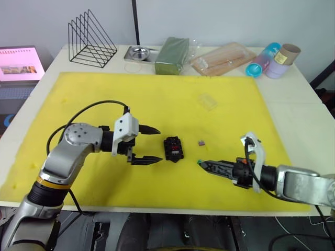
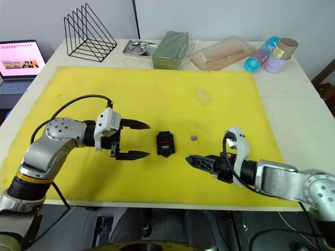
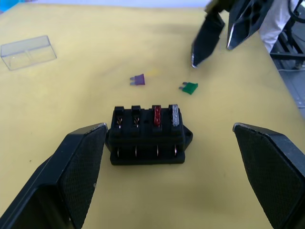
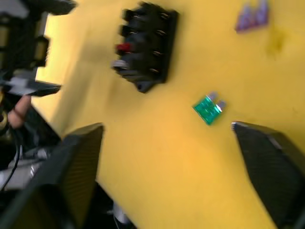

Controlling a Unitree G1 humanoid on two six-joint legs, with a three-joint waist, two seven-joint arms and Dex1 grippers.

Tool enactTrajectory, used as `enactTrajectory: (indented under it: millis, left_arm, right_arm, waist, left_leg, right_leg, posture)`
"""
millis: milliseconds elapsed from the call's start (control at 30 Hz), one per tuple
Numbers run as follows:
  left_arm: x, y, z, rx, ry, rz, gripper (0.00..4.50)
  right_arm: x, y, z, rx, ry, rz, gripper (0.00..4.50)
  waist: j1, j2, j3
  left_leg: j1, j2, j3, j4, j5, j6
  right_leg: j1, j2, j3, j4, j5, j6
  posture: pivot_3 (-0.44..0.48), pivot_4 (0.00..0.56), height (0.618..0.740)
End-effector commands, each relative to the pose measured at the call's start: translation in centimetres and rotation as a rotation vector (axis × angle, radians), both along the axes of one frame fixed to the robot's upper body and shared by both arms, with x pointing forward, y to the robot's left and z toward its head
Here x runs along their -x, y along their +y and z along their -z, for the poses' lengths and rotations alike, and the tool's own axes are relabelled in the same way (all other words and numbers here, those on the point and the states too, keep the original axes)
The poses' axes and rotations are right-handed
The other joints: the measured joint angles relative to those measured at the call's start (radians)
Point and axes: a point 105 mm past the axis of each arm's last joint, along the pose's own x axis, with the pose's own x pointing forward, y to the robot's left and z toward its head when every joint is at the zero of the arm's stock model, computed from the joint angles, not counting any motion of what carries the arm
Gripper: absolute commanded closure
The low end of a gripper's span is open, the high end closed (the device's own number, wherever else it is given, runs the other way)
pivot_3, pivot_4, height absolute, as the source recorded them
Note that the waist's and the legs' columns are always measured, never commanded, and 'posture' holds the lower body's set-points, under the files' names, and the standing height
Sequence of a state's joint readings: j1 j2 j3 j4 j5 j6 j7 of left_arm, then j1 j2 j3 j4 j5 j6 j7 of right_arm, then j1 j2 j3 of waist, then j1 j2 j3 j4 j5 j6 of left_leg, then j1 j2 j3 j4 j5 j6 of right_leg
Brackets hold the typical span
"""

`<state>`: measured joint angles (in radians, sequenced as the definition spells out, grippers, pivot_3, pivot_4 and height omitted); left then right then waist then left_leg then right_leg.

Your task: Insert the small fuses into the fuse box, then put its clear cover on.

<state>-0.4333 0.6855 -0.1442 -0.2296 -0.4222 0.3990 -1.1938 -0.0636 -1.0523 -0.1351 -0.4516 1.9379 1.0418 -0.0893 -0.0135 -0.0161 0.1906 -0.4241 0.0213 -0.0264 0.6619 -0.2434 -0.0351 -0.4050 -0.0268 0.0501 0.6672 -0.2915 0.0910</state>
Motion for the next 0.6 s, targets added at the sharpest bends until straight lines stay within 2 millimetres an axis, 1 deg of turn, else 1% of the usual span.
enactTrajectory:
  millis: [33, 133, 300, 367, 500, 600]
  left_arm:
    - [-0.2, -0.1, -0.8, 0.003, -0.046, 0.008, 0.0]
    - [-0.2, -0.1, -0.8, -0.001, -0.048, 0.015, 0.0]
    - [-0.1, -0.1, -1.0, -0.005, -0.052, 0.032, 0.0]
    - [-0.1, -0.1, -1.1, -0.006, -0.052, 0.035, 0.0]
    - [0.5, -0.1, -1.2, -0.017, -0.053, 0.07, 0.0]
    - [0.7, -0.2, -1.4, -0.018, -0.056, 0.082, 0.0]
  right_arm:
    - [-0.7, -0.5, -1.0, 0.025, -0.009, -0.093, 0.03]
    - [-1.0, -0.4, -1.3, 0.031, 0.004, -0.178, 0.03]
    - [-2.2, 0.3, -1.6, 0.053, 0.021, -0.314, 0.03]
    - [-2.5, 0.3, -1.6, 0.069, 0.021, -0.344, 0.03]
    - [-3.9, 0.5, -0.7, 0.091, 0.086, -0.409, 0.03]
    - [-4.3, 0.4, -0.2, 0.107, 0.131, -0.442, 0.03]
  waist:
    - [0.0, 0.0, 0.0]
    - [0.0, 0.0, 0.0]
    - [0.0, 0.0, 0.0]
    - [0.002, 0.0, 0.0]
    - [0.0, 0.0, 0.0]
    - [0.002, 0.0, 0.0]
  left_leg:
    - [0.0, 0.0, 0.0, 0.0, 0.0, 0.0]
    - [0.0, 0.0, 0.002, 0.0, 0.0, 0.0]
    - [0.0, 0.001, 0.002, 0.0, 0.0, 0.0]
    - [0.0, 0.001, 0.003, 0.0, 0.0, 0.0]
    - [-0.001, 0.001, 0.003, 0.0, 0.0, 0.0]
    - [-0.001, 0.001, 0.003, 0.0, 0.0, 0.0]
  right_leg:
    - [0.0, 0.0, 0.0, 0.0, 0.0, 0.0]
    - [0.0, 0.0, 0.0, 0.0, 0.0, 0.0]
    - [-0.001, 0.0, 0.0, 0.0, 0.0, 0.0]
    - [-0.001, 0.0, 0.0, -0.001, 0.0, 0.0]
    - [-0.001, 0.0, 0.0, -0.001, 0.0, 0.0]
    - [-0.002, 0.0, 0.0, -0.001, 0.0, 0.0]
  posture:
    - [0.0, 0.15, 0.74]
    - [0.0, 0.15, 0.74]
    - [0.0, 0.15, 0.74]
    - [0.0, 0.15, 0.74]
    - [0.0, 0.15, 0.74]
    - [0.0, 0.15, 0.74]
